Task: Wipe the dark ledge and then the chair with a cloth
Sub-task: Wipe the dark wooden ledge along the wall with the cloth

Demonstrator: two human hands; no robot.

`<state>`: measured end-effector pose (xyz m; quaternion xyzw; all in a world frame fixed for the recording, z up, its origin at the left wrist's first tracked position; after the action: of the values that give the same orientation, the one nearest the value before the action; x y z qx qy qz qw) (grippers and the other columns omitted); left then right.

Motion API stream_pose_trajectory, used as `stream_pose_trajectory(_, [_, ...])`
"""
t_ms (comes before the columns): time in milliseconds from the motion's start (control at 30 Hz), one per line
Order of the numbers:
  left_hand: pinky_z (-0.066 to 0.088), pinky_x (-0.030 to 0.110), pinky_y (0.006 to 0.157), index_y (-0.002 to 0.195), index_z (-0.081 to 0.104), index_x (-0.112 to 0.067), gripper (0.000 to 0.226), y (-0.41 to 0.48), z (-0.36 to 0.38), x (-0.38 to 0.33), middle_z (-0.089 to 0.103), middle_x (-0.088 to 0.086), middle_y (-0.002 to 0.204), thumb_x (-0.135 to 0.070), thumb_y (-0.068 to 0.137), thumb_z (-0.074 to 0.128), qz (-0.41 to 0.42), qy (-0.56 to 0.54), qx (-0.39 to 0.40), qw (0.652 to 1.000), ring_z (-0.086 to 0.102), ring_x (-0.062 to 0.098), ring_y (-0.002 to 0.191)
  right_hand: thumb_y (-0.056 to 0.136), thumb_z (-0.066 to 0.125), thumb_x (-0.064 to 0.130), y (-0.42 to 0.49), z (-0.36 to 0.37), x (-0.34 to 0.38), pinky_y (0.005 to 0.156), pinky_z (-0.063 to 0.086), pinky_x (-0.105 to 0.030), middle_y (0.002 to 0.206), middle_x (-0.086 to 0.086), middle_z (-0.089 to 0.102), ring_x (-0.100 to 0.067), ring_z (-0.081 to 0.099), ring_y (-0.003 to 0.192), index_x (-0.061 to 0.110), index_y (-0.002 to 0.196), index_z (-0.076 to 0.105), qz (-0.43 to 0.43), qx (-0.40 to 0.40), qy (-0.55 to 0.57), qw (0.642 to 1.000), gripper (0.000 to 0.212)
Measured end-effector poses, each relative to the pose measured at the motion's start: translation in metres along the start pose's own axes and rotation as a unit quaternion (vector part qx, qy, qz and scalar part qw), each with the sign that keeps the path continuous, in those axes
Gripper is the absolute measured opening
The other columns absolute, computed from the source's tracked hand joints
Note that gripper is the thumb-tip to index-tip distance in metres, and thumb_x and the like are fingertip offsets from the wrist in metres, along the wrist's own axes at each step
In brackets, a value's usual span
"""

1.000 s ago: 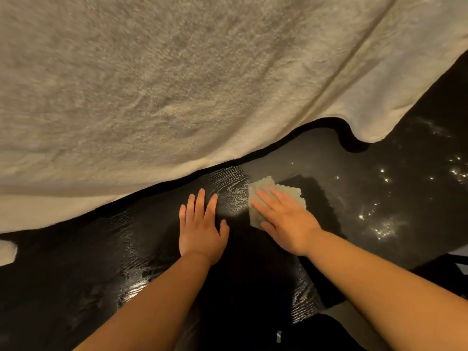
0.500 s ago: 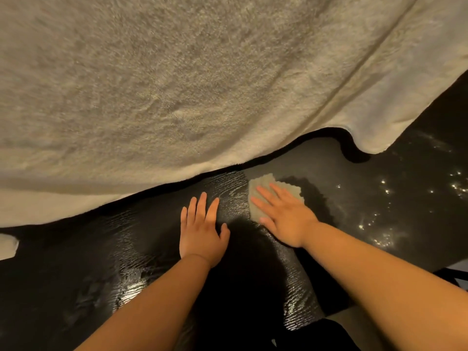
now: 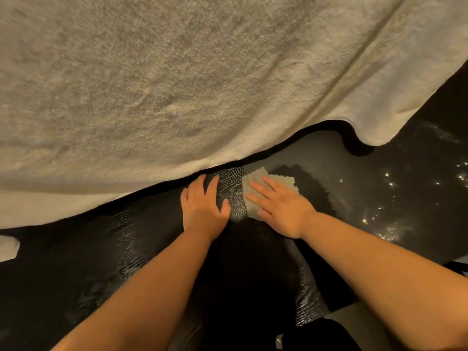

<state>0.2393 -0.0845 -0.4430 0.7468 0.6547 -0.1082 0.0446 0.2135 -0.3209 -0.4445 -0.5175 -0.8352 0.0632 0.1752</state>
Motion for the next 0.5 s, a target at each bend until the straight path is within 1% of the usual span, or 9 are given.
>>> stream_pose_trajectory(67, [0.014, 0.054, 0.128, 0.163, 0.033, -0.029, 0.072, 0.017, 0.003, -0.003, 0.034, 0.014, 0.163, -0.056, 0.096, 0.042, 0.002, 0.013, 0.018, 1.0, 0.028, 0.032, 0.151, 0.101, 0.008, 0.054, 0.009, -0.01, -0.026, 0.128, -0.001, -0.042, 0.172, -0.003, 0.008, -0.031, -0.002, 0.158, 0.026, 0.163, 0.019, 0.083, -0.028, -0.004, 0.996, 0.069])
stream_pose_trajectory(133, [0.008, 0.051, 0.13, 0.165, 0.025, -0.032, 0.071, 0.022, 0.008, -0.004, 0.029, 0.011, 0.166, -0.057, 0.099, 0.038, 0.0, 0.035, 0.034, 0.999, 0.022, 0.03, 0.154, 0.101, 0.007, 0.05, 0.018, -0.015, -0.041, 0.128, -0.003, -0.043, 0.171, -0.009, 0.011, -0.031, 0.001, 0.158, 0.018, 0.164, 0.018, 0.179, -0.068, -0.001, 0.981, 0.071])
stream_pose_trajectory(167, [0.007, 0.051, 0.13, 0.165, 0.023, -0.033, 0.072, 0.022, 0.01, -0.004, 0.028, 0.011, 0.166, -0.057, 0.099, 0.038, 0.001, 0.043, 0.033, 0.999, 0.022, 0.031, 0.154, 0.101, 0.008, 0.047, 0.023, -0.014, -0.04, 0.128, -0.002, -0.046, 0.17, -0.012, 0.013, -0.031, 0.004, 0.158, 0.015, 0.163, 0.019, 0.209, -0.083, -0.007, 0.974, 0.071])
stream_pose_trajectory(233, [0.012, 0.053, 0.129, 0.164, 0.026, -0.032, 0.072, 0.019, 0.011, -0.002, 0.032, 0.012, 0.164, -0.059, 0.098, 0.036, 0.009, 0.05, 0.031, 0.998, 0.026, 0.032, 0.152, 0.1, 0.009, 0.045, 0.029, -0.009, -0.02, 0.127, 0.005, -0.051, 0.17, -0.014, 0.012, -0.035, 0.004, 0.157, 0.015, 0.163, 0.019, 0.232, -0.081, -0.005, 0.969, 0.071])
stream_pose_trajectory(267, [0.014, 0.053, 0.129, 0.164, 0.027, -0.031, 0.074, 0.018, 0.011, -0.002, 0.034, 0.012, 0.163, -0.06, 0.096, 0.034, 0.01, 0.054, 0.027, 0.998, 0.028, 0.032, 0.151, 0.1, 0.01, 0.045, 0.031, -0.003, -0.005, 0.126, 0.009, -0.052, 0.171, -0.013, 0.012, -0.038, 0.004, 0.157, 0.017, 0.163, 0.019, 0.214, -0.073, 0.004, 0.974, 0.07])
stream_pose_trajectory(333, [0.017, 0.054, 0.128, 0.163, 0.028, -0.03, 0.076, 0.019, 0.008, -0.003, 0.037, 0.013, 0.161, -0.061, 0.094, 0.03, 0.009, 0.06, 0.023, 0.998, 0.031, 0.033, 0.149, 0.101, 0.011, 0.047, 0.028, 0.009, 0.024, 0.125, 0.015, -0.053, 0.17, -0.011, 0.012, -0.041, 0.005, 0.156, 0.021, 0.163, 0.019, 0.119, -0.053, -0.025, 0.991, 0.068])
stream_pose_trajectory(400, [0.017, 0.055, 0.128, 0.163, 0.027, -0.03, 0.076, 0.021, 0.007, -0.004, 0.037, 0.012, 0.161, -0.062, 0.093, 0.03, 0.009, 0.059, 0.026, 0.998, 0.032, 0.032, 0.148, 0.104, 0.017, 0.05, 0.021, 0.004, 0.023, 0.127, 0.014, -0.051, 0.171, -0.004, 0.01, -0.036, 0.004, 0.157, 0.026, 0.163, 0.02, 0.029, -0.025, -0.031, 0.999, 0.064])
stream_pose_trajectory(467, [0.017, 0.054, 0.128, 0.163, 0.026, -0.031, 0.075, 0.022, 0.008, -0.003, 0.037, 0.012, 0.161, -0.061, 0.095, 0.033, 0.008, 0.056, 0.031, 0.998, 0.031, 0.033, 0.149, 0.104, 0.038, 0.047, 0.022, -0.009, -0.002, 0.128, 0.011, -0.045, 0.17, 0.0, 0.019, -0.032, 0.01, 0.156, 0.028, 0.16, 0.03, 0.016, -0.055, -0.008, 0.998, 0.06])
stream_pose_trajectory(500, [0.017, 0.054, 0.128, 0.163, 0.027, -0.031, 0.075, 0.023, 0.008, -0.003, 0.037, 0.012, 0.162, -0.061, 0.095, 0.035, 0.009, 0.055, 0.032, 0.998, 0.031, 0.033, 0.15, 0.103, 0.044, 0.043, 0.025, -0.011, -0.019, 0.128, 0.009, -0.044, 0.168, -0.004, 0.026, -0.033, 0.015, 0.154, 0.023, 0.159, 0.035, 0.041, -0.085, -0.022, 0.995, 0.06])
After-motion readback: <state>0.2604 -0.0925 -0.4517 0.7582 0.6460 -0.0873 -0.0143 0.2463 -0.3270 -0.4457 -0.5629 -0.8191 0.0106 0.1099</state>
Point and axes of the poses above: each hand's wrist, its own y-axis towards the middle knuckle, its own z-axis out of the palm, x = y × z, the point moved 2 cm from there along y, towards the middle knuckle
